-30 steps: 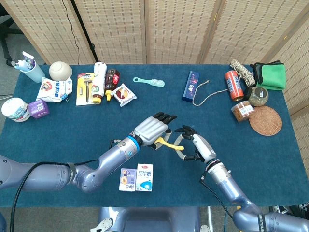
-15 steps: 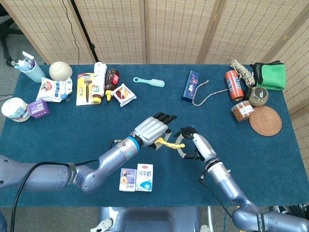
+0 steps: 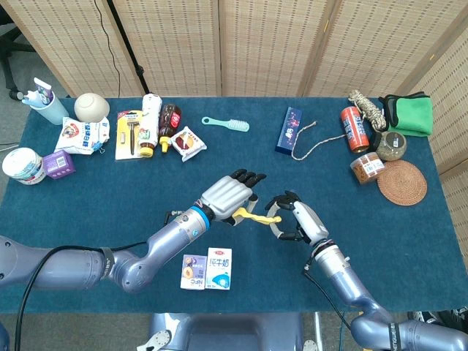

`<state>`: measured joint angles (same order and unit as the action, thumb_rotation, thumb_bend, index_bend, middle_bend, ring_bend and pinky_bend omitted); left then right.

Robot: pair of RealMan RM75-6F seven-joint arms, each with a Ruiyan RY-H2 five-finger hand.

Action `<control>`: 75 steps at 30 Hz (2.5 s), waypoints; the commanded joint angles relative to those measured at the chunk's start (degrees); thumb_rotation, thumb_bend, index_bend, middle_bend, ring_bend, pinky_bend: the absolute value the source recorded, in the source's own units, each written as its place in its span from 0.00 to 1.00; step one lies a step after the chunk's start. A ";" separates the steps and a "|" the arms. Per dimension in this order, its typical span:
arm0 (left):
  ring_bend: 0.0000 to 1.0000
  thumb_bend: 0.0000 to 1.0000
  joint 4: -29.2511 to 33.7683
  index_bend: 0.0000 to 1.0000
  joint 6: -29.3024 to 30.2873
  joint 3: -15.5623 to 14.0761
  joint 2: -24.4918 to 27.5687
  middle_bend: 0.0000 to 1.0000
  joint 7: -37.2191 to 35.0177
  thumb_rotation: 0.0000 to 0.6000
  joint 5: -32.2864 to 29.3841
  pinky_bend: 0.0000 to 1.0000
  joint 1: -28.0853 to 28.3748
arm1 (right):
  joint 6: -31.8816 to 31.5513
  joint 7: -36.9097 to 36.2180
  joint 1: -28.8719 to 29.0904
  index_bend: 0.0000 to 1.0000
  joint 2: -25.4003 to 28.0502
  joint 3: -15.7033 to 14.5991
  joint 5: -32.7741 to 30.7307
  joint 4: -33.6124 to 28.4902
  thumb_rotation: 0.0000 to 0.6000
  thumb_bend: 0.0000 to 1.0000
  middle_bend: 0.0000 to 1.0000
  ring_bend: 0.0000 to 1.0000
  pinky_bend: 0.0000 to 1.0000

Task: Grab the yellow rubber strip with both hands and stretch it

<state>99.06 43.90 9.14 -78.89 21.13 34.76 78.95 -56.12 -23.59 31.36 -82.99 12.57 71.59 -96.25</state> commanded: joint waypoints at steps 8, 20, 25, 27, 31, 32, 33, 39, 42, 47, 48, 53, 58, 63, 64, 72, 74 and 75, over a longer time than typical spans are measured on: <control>0.00 0.43 0.56 0.69 0.27 0.62 1.16 0.00 -1.28 1.00 0.64 0.00 -1.25 | 0.02 -0.15 -0.39 0.66 0.43 -0.34 0.03 0.04 1.00 0.61 0.36 0.20 0.00; 0.00 0.43 1.15 0.74 0.11 1.79 1.61 0.02 -5.02 1.00 1.82 0.00 -3.64 | 0.14 0.16 -0.44 0.66 0.44 -0.40 0.02 -0.05 1.00 0.62 0.37 0.21 0.00; 0.00 0.45 1.25 0.76 0.25 1.47 1.23 0.05 -4.31 1.00 2.14 0.00 -3.62 | 0.19 0.35 -0.40 0.66 0.49 -0.39 0.03 -0.25 1.00 0.62 0.37 0.21 0.00; 0.00 0.47 1.42 0.77 0.47 1.63 1.19 0.05 -4.21 1.00 2.01 0.00 -3.62 | 0.20 0.31 -0.43 0.66 0.54 -0.38 0.02 -0.24 1.00 0.62 0.37 0.21 0.00; 0.00 0.50 1.58 0.78 0.73 1.76 1.21 0.06 -3.94 1.00 1.60 0.00 -3.58 | 0.24 0.22 -0.49 0.66 0.57 -0.45 0.06 -0.15 1.00 0.62 0.37 0.21 0.00; 0.00 0.51 1.58 0.78 0.73 1.76 1.22 0.06 -3.89 1.00 1.44 0.00 -3.57 | 0.29 0.21 -0.47 0.66 0.59 -0.46 0.05 -0.14 1.00 0.62 0.37 0.21 0.00; 0.00 0.52 1.62 0.78 0.68 1.75 1.25 0.06 -3.87 1.00 1.19 0.00 -3.57 | 0.33 0.24 -0.47 0.66 0.62 -0.48 0.06 -0.12 1.00 0.62 0.37 0.21 0.00; 0.00 0.60 1.59 0.80 0.77 1.70 1.27 0.08 -3.67 1.00 0.64 0.00 -3.66 | 0.58 0.21 -0.45 0.66 0.65 -0.54 -0.05 0.10 1.00 0.62 0.37 0.21 0.00; 0.00 0.62 1.77 0.81 0.87 1.89 1.45 0.09 -3.93 1.00 0.37 0.00 -3.88 | 0.68 0.25 -0.46 0.66 0.62 -0.62 -0.11 0.27 1.00 0.62 0.37 0.21 0.00; 0.00 0.64 2.11 0.82 1.03 2.18 2.11 0.10 -4.39 1.00 0.47 0.00 -4.37 | 0.77 0.15 -0.57 0.66 0.70 -0.70 -0.19 0.49 1.00 0.62 0.37 0.21 0.00; 0.00 0.64 2.18 0.83 1.03 2.29 2.33 0.11 -4.60 1.00 0.51 0.00 -4.54 | 0.82 0.14 -0.58 0.66 0.72 -0.72 -0.22 0.59 1.00 0.62 0.37 0.21 0.00; 0.00 0.65 2.35 0.84 1.12 3.01 3.20 0.12 -5.91 1.00 0.94 0.00 -5.39 | 1.11 0.02 -0.62 0.67 0.70 -0.88 -0.31 1.01 1.00 0.62 0.37 0.21 0.00; 0.00 0.65 2.39 0.84 1.18 3.99 4.17 0.13 -7.65 1.00 1.70 0.00 -6.45 | 1.47 -0.11 -0.66 0.67 0.76 -1.05 -0.39 1.50 1.00 0.63 0.37 0.21 0.00; 0.00 0.65 2.28 0.84 1.25 5.01 5.20 0.14 -9.30 1.00 2.42 0.00 -7.43 | 1.66 -0.26 -0.78 0.67 0.93 -1.15 -0.47 1.84 1.00 0.63 0.37 0.22 0.00; 0.00 0.65 2.26 0.84 1.26 5.14 5.32 0.14 -9.50 1.00 2.48 0.00 -7.55 | 1.68 -0.29 -0.80 0.67 0.96 -1.16 -0.47 1.88 1.00 0.63 0.37 0.22 0.00; 0.00 0.65 2.39 0.84 1.11 6.17 7.26 0.14 -11.33 1.00 3.51 0.00 -8.95 | 1.95 -0.24 -0.94 0.67 1.36 -1.31 -0.52 2.21 1.00 0.63 0.37 0.22 0.00; 0.00 0.65 2.51 0.84 1.27 6.53 8.15 0.14 -11.96 1.00 3.79 0.00 -9.54 | 2.05 -0.10 -0.97 0.67 1.53 -1.35 -0.60 2.34 1.00 0.63 0.37 0.22 0.00; 0.00 0.65 2.62 0.84 1.25 6.66 8.56 0.14 -12.21 1.00 3.97 0.00 -9.79 | 2.09 -0.04 -0.98 0.67 1.60 -1.38 -0.63 2.37 1.00 0.63 0.37 0.22 0.00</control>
<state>101.58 45.09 15.62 -70.63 9.17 38.56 69.43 -54.03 -23.64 30.38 -81.39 11.20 70.97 -93.89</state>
